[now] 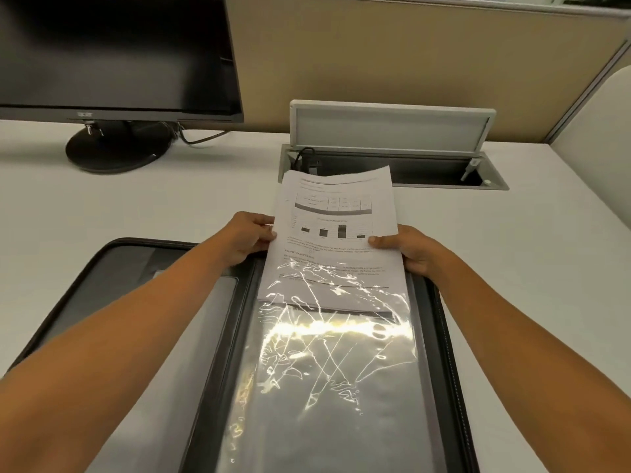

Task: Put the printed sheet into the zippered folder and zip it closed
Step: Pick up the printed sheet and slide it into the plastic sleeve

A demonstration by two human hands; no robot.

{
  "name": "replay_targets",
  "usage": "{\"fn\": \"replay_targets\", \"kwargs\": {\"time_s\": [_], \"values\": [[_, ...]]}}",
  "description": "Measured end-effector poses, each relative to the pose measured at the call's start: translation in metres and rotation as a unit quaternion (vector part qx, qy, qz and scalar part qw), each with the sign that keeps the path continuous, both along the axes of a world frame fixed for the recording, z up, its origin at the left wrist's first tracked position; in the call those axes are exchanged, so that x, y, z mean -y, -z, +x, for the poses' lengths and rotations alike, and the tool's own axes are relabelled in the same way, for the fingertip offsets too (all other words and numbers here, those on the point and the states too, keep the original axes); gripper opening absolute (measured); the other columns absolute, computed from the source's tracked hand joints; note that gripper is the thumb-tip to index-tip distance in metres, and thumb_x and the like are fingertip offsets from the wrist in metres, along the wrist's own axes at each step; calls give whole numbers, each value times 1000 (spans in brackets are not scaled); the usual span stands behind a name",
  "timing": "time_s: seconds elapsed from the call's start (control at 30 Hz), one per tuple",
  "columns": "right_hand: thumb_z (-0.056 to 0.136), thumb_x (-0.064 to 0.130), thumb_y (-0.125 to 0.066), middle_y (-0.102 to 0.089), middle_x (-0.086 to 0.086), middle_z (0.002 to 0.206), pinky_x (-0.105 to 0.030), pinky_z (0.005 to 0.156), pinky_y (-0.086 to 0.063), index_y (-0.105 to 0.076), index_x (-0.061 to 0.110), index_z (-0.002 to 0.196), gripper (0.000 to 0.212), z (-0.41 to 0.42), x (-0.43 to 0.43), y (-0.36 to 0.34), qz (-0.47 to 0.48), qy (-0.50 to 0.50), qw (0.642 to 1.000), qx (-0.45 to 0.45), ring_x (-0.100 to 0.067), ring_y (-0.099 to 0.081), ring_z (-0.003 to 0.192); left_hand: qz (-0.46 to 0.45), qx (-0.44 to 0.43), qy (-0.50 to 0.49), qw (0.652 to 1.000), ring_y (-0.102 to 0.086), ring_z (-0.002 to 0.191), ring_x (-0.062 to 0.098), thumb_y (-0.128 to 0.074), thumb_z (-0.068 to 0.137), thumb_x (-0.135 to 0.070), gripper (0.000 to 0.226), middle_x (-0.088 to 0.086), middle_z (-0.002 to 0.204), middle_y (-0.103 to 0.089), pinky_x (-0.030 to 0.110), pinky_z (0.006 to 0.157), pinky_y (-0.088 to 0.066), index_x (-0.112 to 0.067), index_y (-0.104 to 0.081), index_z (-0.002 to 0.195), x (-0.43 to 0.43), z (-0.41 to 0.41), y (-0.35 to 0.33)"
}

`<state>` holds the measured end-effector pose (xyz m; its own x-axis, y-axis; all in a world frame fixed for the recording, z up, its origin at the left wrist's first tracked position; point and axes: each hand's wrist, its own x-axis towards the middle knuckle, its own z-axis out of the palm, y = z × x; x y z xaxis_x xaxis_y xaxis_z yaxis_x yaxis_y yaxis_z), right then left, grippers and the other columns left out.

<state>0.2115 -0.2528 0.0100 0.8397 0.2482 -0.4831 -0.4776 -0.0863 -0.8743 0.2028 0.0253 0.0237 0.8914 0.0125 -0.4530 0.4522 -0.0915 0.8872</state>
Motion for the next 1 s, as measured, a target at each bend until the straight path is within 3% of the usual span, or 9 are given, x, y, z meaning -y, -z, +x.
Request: {"fn": "replay_targets", "kwargs": {"time_s": [0.13,0.23,0.33,0.47,0.67,0.73,0.87,1.0], "values": [[88,11,-54,-60,-13,121,-48,89,-51,-52,11,119,31,6,-2,2,22,67,997,-5,-30,-62,101,5,-41,64,997,-62,82,21,-53,82,15,32,11,87,-63,23,62,-58,2,-53,111,-11,-2,-7],[91,5,-48,-60,-12,119,-42,78,-54,-52,11,116,26,10,-5,3,7,79,997,-5,-28,-63,95,11,-66,92,993,-64,83,20,-57,82,8,23,11,91,-65,23,62,-58,-2,-55,102,-16,0,-8],[89,0,-47,-63,-9,110,-38,68,-57,-53,13,110,26,12,-5,0,16,46,999,-16,-26,-64,93,20,-53,51,997,-63,77,19,-53,91,-10,6,9,88,-63,26,60,-58,-6,-56,93,-12,4,-7],[86,6,-49,-61,-11,109,-41,78,-54,-49,13,113,28,17,-4,-5,-12,46,998,-29,-29,-61,95,27,-27,-33,999,-60,75,20,-49,94,-17,17,10,88,-60,31,70,-53,-2,-53,100,-4,19,-7],[83,18,-56,-68,-10,94,-31,54,-57,-55,18,103,20,16,-18,-8,-32,55,997,-48,-26,-66,83,32,-38,-45,998,-56,91,26,-52,91,-6,25,13,106,-56,37,78,-50,-1,-50,115,9,28,-5],[81,26,-60,-68,-11,98,-34,57,-57,-56,19,107,27,16,-24,-5,-28,67,996,-55,-28,-67,85,37,-34,-44,998,-55,94,26,-49,92,-4,25,12,103,-58,37,81,-48,1,-50,117,13,27,-3],[83,36,-60,-69,-7,96,-34,60,-54,-59,22,103,25,20,-26,-3,-50,86,994,-39,-26,-66,84,49,-40,-42,997,-56,93,26,-45,93,-5,12,14,106,-58,38,80,-49,-3,-54,102,9,28,1],[89,23,-54,-64,-10,110,-40,71,-54,-57,18,101,13,23,-18,-1,-73,82,994,-8,-26,-64,90,87,-35,-6,996,-55,94,26,-45,91,1,20,13,103,-56,38,82,-49,-10,-50,76,7,26,4]]}}
